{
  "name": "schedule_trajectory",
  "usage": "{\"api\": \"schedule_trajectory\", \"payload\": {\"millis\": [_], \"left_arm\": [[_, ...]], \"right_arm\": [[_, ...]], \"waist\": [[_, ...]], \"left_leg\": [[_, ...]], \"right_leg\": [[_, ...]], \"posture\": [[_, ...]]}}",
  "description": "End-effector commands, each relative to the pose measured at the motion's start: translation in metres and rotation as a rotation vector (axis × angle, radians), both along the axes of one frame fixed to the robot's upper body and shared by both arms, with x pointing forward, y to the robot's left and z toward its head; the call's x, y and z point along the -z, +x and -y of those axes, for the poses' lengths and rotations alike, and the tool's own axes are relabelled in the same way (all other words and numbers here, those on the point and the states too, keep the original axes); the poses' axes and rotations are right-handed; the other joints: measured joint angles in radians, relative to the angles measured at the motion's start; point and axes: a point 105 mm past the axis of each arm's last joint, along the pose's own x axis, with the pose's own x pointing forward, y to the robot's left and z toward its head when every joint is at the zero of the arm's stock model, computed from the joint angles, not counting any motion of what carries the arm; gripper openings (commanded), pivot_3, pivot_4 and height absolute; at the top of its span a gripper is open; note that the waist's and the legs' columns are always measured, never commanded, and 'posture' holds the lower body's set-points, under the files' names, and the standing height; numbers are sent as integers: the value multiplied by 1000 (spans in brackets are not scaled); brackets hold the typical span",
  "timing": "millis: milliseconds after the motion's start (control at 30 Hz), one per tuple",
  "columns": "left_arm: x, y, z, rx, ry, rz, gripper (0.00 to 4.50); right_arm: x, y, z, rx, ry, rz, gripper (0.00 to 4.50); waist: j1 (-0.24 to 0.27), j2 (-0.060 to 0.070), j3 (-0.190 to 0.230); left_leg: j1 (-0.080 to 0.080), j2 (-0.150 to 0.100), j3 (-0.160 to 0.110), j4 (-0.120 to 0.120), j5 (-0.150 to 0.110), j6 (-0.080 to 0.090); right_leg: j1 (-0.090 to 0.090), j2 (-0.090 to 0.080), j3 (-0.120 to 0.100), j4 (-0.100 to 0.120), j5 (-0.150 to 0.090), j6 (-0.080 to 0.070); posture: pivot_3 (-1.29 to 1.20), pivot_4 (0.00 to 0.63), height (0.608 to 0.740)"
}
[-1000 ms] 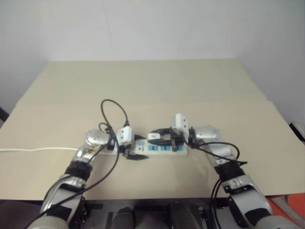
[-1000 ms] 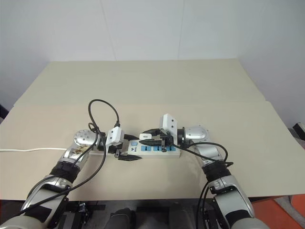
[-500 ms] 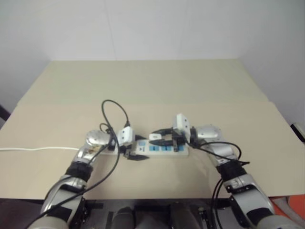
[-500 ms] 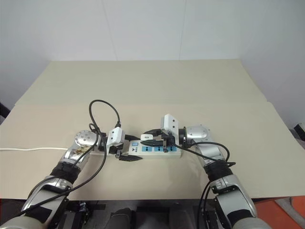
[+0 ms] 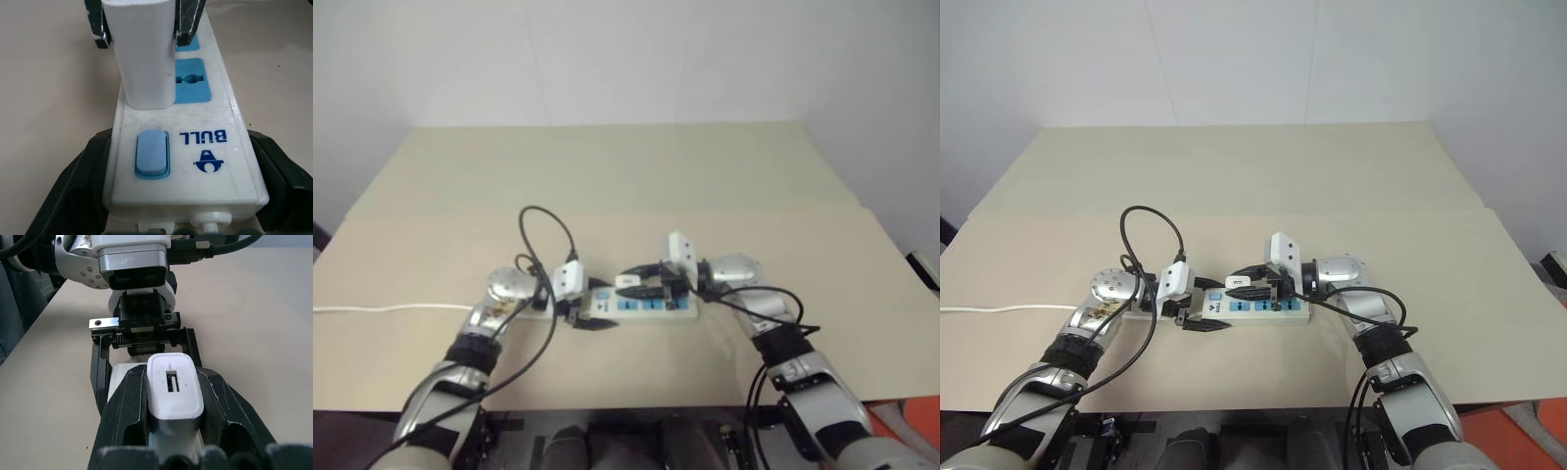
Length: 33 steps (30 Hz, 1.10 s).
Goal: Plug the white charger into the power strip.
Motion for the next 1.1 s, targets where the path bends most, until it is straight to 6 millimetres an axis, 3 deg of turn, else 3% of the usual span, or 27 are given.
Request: {"api": "schedule_trajectory", "payload": {"millis": [33,200,533,800,1000,1100], "left_arm": [[-1,-3,-8,4,29,12,3339],[-2,-2,-7,0,28,13,3339],[-2,1,-2,-10,12,7,3339],[-4,4,2,-15,-6,3,3339],[-19,5,-1,3,-39,15,3339],[-30,4,-4,4,-63,15,4319]], "right_arm": [[36,-2,9,43,-104,-110,1135],[32,-1,8,52,-91,-99,1135],[25,-2,9,59,-73,-66,4417],[2,-1,14,70,-26,-20,4467],[-23,-8,41,104,15,5,4467],[-27,-11,56,140,16,6,4500]], "waist": [[-3,0,0],[-5,0,0],[-2,-1,0],[10,-1,0],[14,-2,1],[12,-2,2]], "left_leg": [[0,0,0,0,0,0],[0,0,0,0,0,0],[-1,0,0,0,0,0],[-2,0,0,0,0,0],[-6,0,0,0,0,0],[-6,0,0,0,0,0]], "right_leg": [[0,0,0,0,0,0],[0,0,0,0,0,0],[-1,0,0,0,0,0],[-2,0,0,0,0,0],[-5,0,0,-1,0,0],[-5,0,0,-1,0,0]], "posture": [[0,150,740],[0,150,740],[0,150,740],[0,150,740],[0,150,740],[0,150,740]]}}
